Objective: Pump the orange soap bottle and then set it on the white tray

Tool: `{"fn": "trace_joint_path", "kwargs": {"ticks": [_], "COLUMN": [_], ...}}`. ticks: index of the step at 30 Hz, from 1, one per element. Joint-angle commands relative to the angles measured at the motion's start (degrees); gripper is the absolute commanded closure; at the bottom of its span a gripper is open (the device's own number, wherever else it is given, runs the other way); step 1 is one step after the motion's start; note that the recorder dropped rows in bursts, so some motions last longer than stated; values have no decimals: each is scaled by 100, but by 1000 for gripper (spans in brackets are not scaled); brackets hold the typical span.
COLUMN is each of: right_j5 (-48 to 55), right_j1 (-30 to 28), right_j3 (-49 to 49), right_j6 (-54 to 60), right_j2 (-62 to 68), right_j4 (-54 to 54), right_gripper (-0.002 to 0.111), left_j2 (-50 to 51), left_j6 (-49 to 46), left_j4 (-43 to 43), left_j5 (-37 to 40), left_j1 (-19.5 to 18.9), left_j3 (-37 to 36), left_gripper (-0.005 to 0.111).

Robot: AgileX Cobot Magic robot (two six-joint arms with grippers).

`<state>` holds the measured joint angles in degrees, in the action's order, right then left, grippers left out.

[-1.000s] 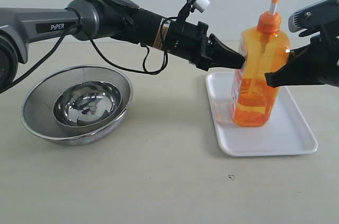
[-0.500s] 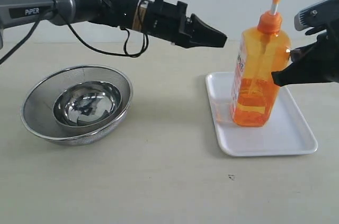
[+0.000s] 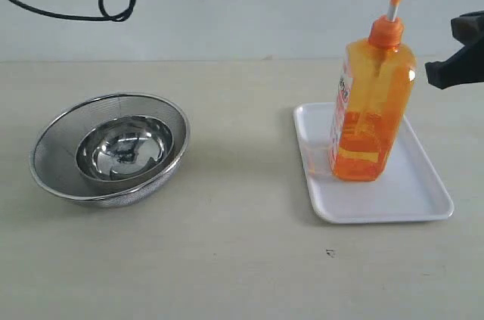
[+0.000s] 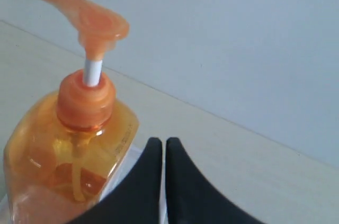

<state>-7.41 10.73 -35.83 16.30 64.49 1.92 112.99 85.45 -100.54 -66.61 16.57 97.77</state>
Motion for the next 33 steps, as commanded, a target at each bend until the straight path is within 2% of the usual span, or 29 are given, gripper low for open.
{"fn": "trace_joint_path", "kwargs": {"ticks": [1,3,6,7,9,14,21,26,30,33], "right_j5": [98,237,-120,-341,-675,-746,-1042,-953,-943,-943], "right_j1": [-44,-44,71,130,190,258,257,257,257,257], "right_j3": [-15,13,466,651,896,1382,2063,2213,2213,2213], "right_j6": [-172,-273,-627,-825,-1004,-1240,-1862,-1939,-2220,-2479], "right_j2": [-274,-385,-803,-947,-1156,-1598,-2343,-2728,-2719,-2719], "right_j4": [15,15,15,15,15,15,15,15,15,15], "right_gripper": [109,109,109,109,109,109,109,109,109,109], "left_j2": [-1023,-1593,-2882,-3142,-3564,-4329,-5206,-6040,-6497,-6780], "left_j6": [-116,-347,-543,-543,-543,-251,43,374,374,374], "left_j4": [59,59,59,59,59,59,59,84,112,138], "left_j5": [1067,1402,2638,2899,3225,3348,4682,5206,5711,5788], "left_j1": [0,0,0,0,0,0,0,0,0,0], "left_j3": [-1177,-1839,-3105,-3321,-3661,-4322,-5539,-6325,-6720,-6942], "left_gripper": [102,102,102,102,102,102,102,102,102,102]}}
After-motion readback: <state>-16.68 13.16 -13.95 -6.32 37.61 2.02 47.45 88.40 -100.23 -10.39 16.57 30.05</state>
